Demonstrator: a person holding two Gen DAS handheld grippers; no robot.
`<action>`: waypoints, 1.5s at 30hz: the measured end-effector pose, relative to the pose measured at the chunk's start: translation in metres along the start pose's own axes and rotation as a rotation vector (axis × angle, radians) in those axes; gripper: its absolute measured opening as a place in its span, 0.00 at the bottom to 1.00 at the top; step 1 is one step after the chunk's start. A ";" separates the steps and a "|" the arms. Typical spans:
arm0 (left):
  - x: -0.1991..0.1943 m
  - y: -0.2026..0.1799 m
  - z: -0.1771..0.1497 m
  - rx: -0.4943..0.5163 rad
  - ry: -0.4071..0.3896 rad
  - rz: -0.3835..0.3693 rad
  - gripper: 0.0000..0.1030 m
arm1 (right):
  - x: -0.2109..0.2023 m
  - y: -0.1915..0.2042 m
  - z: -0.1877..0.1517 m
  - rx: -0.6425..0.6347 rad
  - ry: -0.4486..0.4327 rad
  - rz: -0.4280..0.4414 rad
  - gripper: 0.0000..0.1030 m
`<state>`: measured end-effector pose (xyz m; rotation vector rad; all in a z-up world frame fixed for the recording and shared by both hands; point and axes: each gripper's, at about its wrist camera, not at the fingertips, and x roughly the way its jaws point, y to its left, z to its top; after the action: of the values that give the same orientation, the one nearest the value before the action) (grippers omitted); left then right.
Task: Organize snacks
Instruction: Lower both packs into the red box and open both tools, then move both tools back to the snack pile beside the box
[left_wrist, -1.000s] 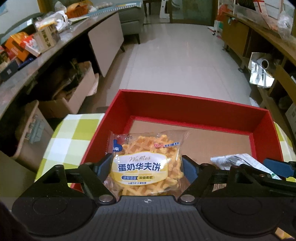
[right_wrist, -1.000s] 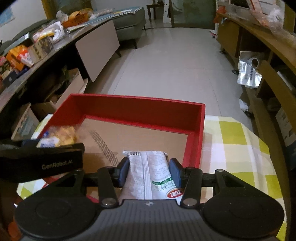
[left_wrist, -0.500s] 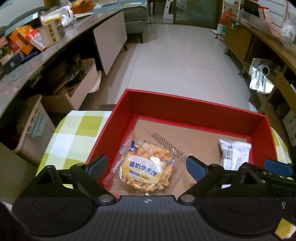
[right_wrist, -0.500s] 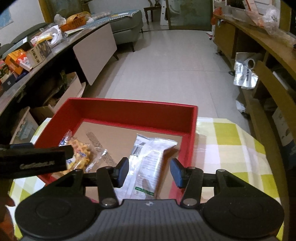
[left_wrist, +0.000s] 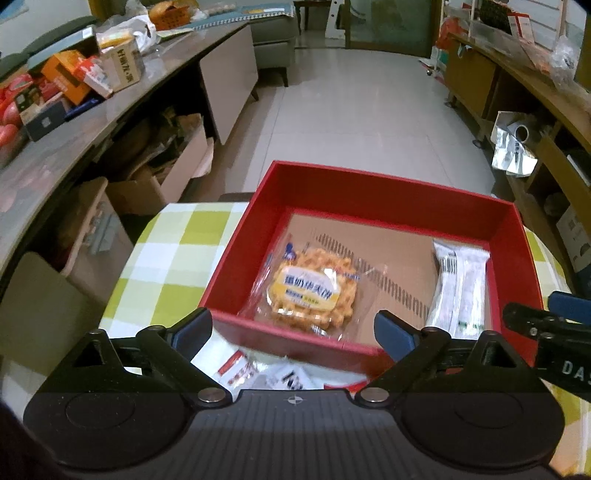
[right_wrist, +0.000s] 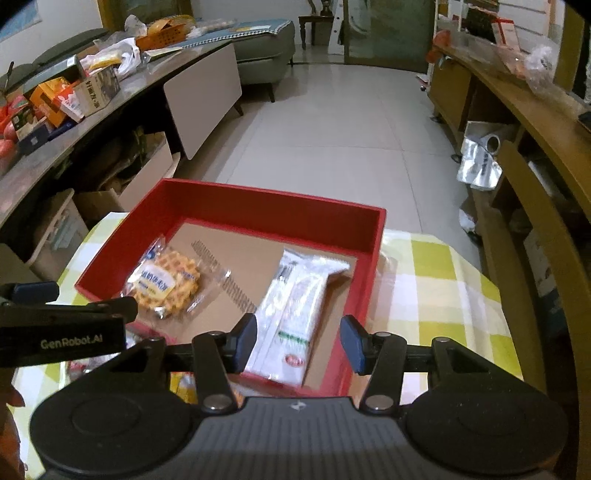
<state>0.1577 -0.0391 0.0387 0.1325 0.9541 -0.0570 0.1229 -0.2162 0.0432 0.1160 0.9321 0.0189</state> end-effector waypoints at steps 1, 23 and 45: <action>-0.002 0.001 -0.002 -0.001 0.002 -0.002 0.94 | -0.003 -0.001 -0.003 0.011 0.004 0.007 0.55; -0.035 0.045 -0.064 -0.030 0.092 -0.020 0.96 | -0.038 0.019 -0.069 -0.042 0.078 0.025 0.58; 0.028 0.068 -0.071 -0.238 0.260 0.042 0.97 | -0.042 0.017 -0.081 -0.084 0.095 0.047 0.59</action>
<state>0.1234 0.0389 -0.0188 -0.0619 1.2097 0.1149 0.0338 -0.1952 0.0309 0.0593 1.0221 0.1081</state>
